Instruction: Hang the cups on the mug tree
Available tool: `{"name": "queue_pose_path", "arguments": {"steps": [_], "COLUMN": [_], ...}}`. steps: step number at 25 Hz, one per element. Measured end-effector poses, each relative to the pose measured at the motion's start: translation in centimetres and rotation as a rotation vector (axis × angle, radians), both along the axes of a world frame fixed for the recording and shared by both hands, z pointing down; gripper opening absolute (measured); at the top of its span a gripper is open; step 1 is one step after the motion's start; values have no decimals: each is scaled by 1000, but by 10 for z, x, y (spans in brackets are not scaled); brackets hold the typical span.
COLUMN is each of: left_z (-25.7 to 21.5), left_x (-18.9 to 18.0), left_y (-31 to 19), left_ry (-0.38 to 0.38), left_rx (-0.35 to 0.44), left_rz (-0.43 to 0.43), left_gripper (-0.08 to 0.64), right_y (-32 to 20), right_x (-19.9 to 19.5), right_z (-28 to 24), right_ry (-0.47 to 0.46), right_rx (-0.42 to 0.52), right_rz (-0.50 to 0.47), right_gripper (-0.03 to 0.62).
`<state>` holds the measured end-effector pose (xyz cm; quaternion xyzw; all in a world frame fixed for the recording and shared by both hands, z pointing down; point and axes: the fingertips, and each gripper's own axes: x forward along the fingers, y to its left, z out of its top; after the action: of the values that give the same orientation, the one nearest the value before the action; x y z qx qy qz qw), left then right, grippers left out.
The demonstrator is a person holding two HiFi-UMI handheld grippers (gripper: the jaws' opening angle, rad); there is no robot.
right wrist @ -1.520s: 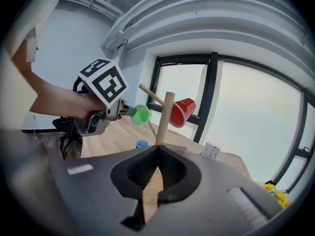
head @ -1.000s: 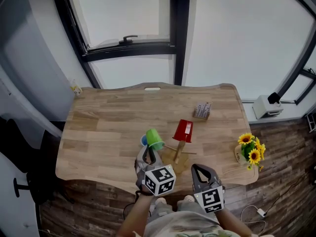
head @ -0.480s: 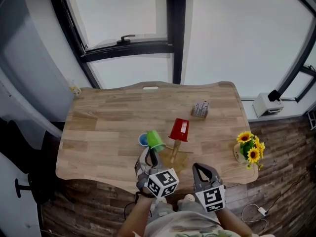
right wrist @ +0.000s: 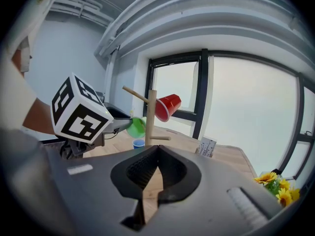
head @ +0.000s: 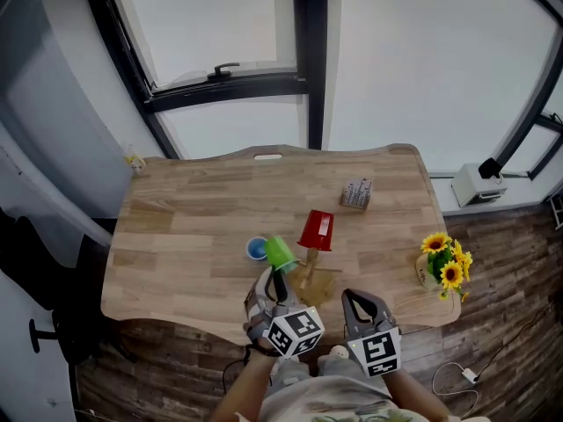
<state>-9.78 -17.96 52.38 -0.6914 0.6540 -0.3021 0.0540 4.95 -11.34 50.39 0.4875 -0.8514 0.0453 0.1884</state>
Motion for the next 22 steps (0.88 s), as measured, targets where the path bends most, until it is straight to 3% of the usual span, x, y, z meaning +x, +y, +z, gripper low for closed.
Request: {"name": "queue_pose_path", "arguments": {"steps": [10, 22], "left_z": [4, 18], "left_x": [13, 37], "left_y": [8, 25], "left_ry": [1, 57], "left_rx": [-11, -68], "left_rz": [44, 132], "left_gripper": [31, 48], "right_y": [1, 5], "right_x": [6, 11], "right_z": [1, 1], "right_ry": [-18, -31], "right_rx": [-7, -11], "right_rz": [8, 8], "right_gripper": [2, 2]}}
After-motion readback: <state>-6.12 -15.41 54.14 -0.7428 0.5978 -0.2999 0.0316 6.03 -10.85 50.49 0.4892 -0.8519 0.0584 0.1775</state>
